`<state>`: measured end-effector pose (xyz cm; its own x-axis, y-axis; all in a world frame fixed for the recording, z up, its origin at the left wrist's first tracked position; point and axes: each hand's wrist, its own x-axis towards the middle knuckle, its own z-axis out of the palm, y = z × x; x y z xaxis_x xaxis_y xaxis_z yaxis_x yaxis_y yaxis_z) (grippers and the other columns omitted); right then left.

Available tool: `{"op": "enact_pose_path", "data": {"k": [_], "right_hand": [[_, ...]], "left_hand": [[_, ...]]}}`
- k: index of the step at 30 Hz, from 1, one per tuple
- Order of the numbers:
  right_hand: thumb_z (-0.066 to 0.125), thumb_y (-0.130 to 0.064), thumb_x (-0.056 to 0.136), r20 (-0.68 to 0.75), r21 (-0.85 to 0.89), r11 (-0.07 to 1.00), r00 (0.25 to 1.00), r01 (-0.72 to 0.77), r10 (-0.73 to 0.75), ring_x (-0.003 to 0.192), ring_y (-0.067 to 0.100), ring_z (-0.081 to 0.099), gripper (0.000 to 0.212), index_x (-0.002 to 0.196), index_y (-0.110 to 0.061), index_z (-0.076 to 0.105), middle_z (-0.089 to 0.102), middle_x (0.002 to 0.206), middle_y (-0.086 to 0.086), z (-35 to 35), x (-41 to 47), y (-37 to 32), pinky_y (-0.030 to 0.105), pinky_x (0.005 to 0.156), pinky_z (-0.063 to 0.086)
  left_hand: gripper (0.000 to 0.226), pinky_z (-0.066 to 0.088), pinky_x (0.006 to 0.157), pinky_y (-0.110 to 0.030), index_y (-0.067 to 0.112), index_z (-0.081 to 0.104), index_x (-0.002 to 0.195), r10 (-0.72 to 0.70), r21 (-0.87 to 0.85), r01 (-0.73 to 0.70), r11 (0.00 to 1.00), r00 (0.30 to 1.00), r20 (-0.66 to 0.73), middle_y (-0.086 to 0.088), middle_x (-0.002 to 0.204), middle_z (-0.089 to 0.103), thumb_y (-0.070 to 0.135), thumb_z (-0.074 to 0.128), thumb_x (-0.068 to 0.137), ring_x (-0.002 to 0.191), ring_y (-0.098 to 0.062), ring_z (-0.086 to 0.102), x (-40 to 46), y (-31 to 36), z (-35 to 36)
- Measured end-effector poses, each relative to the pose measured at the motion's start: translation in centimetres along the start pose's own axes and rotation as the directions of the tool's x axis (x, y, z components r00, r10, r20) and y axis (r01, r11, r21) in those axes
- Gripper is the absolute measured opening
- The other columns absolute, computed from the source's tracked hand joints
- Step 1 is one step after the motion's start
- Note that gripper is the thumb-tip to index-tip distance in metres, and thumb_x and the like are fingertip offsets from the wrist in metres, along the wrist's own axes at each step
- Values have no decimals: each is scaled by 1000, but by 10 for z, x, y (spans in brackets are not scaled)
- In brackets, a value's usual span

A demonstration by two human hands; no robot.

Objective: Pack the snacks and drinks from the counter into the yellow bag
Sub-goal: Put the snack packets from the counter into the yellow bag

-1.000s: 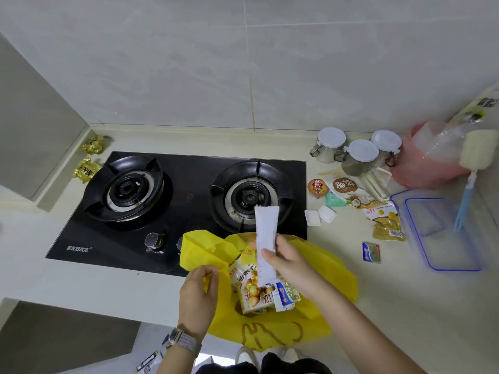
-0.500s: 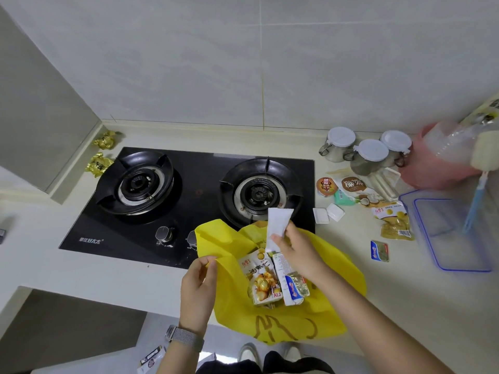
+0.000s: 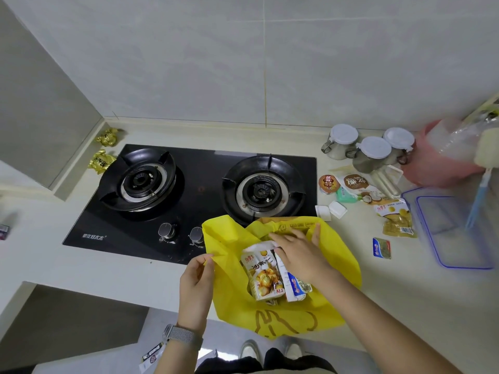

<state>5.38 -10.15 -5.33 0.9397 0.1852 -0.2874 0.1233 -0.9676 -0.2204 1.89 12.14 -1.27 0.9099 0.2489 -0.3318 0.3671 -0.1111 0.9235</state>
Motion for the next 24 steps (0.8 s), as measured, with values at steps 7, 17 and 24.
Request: {"op": "enact_pose_path", "data": {"k": [7, 17, 24], "right_hand": [[14, -48, 99, 107, 43, 994, 990, -102, 97, 146, 25, 4, 45, 143, -45, 24, 22, 156, -5, -6, -6, 17, 59, 111, -16], [58, -6, 82, 22, 0, 976, 976, -216, 216, 119, 23, 47, 50, 122, -34, 47, 52, 124, -1, -5, -22, 88, 36, 87, 50], [56, -13, 91, -71, 969, 239, 856, -63, 513, 91, 17, 62, 16, 97, -24, 66, 67, 98, 1, -43, -21, 85, 31, 79, 48]], "left_hand": [[18, 51, 81, -31, 6, 61, 97, 69, -121, -78, 990, 995, -74, -16, 98, 66, 16, 46, 95, 92, -26, 62, -4, 12, -3], [13, 49, 91, -44, 16, 57, 94, -36, -165, 16, 986, 993, -116, -13, 99, 61, 11, 45, 94, 89, -26, 59, -7, 18, 3], [20, 30, 98, -27, 22, 64, 82, 640, 451, -611, 650, 761, 109, 1, 119, 44, 35, 51, 76, 117, -13, 36, -10, 34, 19]]}}
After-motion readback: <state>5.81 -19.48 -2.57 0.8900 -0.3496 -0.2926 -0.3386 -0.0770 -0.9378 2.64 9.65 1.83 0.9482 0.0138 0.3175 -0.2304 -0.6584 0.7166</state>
